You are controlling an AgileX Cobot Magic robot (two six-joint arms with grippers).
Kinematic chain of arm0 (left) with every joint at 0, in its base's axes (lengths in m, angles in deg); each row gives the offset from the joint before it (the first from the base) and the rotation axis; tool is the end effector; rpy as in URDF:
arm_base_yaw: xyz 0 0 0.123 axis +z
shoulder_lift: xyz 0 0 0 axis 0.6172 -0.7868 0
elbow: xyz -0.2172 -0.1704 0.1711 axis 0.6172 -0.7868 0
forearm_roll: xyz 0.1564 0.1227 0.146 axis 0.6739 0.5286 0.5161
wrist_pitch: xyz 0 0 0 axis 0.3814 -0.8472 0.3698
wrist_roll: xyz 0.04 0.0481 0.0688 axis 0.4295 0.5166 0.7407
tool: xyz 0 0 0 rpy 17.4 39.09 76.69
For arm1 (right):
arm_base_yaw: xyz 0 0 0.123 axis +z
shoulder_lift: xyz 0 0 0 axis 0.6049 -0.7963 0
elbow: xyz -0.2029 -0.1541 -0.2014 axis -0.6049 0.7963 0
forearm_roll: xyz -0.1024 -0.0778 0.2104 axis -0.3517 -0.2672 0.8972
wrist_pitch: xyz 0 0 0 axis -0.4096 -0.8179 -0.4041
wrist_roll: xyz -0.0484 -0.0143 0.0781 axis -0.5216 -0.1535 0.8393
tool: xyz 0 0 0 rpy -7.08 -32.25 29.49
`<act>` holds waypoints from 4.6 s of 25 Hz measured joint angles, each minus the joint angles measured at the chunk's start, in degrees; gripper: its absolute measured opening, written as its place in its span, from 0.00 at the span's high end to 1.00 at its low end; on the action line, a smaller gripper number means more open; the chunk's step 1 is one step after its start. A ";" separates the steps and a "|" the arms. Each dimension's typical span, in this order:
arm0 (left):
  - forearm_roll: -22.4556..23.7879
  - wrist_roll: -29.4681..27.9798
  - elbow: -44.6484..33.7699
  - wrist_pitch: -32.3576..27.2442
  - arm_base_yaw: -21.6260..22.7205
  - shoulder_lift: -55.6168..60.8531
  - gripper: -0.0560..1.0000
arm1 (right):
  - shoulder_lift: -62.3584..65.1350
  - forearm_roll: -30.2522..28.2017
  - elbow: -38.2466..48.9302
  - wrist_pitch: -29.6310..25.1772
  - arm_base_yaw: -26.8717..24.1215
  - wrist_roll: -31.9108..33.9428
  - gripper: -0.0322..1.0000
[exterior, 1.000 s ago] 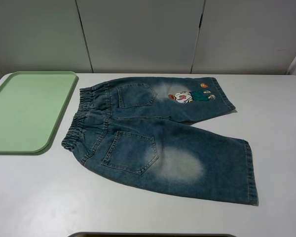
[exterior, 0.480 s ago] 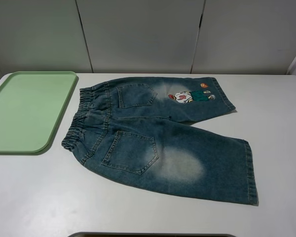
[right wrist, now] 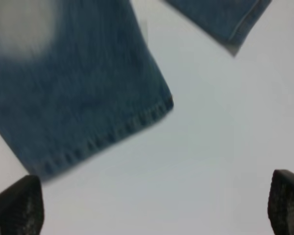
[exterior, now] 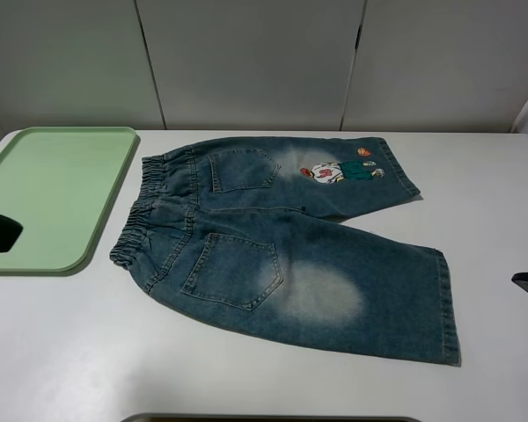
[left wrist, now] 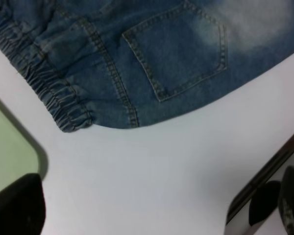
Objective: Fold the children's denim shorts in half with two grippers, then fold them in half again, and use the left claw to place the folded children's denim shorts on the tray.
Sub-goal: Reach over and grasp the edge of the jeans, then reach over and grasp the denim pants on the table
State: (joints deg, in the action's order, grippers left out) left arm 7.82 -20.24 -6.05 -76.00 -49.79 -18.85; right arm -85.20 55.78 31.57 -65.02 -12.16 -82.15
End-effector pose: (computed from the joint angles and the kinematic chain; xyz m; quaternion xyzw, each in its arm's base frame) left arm 0.0875 -0.0423 0.3545 0.3232 0.8733 -0.0849 0.3544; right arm 0.0774 0.0214 0.3066 -0.4126 0.8512 -0.0805 0.3142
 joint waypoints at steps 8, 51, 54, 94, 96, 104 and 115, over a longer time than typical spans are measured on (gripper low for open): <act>0.05 4.28 0.02 5.77 -3.61 -12.25 0.06 | -18.04 -12.19 0.00 4.83 3.67 0.01 0.30; 0.01 7.51 0.07 22.96 -6.56 -40.25 0.09 | -57.69 -8.39 2.92 26.93 3.67 -6.35 0.30; 0.01 7.51 0.07 23.64 -6.56 -40.25 0.10 | -57.69 -4.45 2.92 24.34 3.67 -12.45 0.30; -1.90 13.11 0.26 25.09 -6.56 -49.00 0.12 | -61.66 -7.65 4.15 25.39 3.67 -15.60 0.94; -1.58 14.35 1.08 25.09 -6.56 -51.98 0.13 | -61.66 -7.66 4.15 25.35 3.67 -15.60 0.94; 6.30 15.19 7.64 25.54 -6.56 -61.06 0.16 | -61.66 -7.72 4.15 25.35 3.67 -15.60 0.94; 19.06 18.10 8.76 26.09 -11.41 -64.86 0.19 | -61.66 -8.19 4.15 25.28 3.84 -15.51 0.94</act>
State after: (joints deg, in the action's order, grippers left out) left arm 26.88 -2.14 2.71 -49.91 -61.20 -83.70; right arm -146.87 47.59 35.72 -39.75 -8.33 -97.67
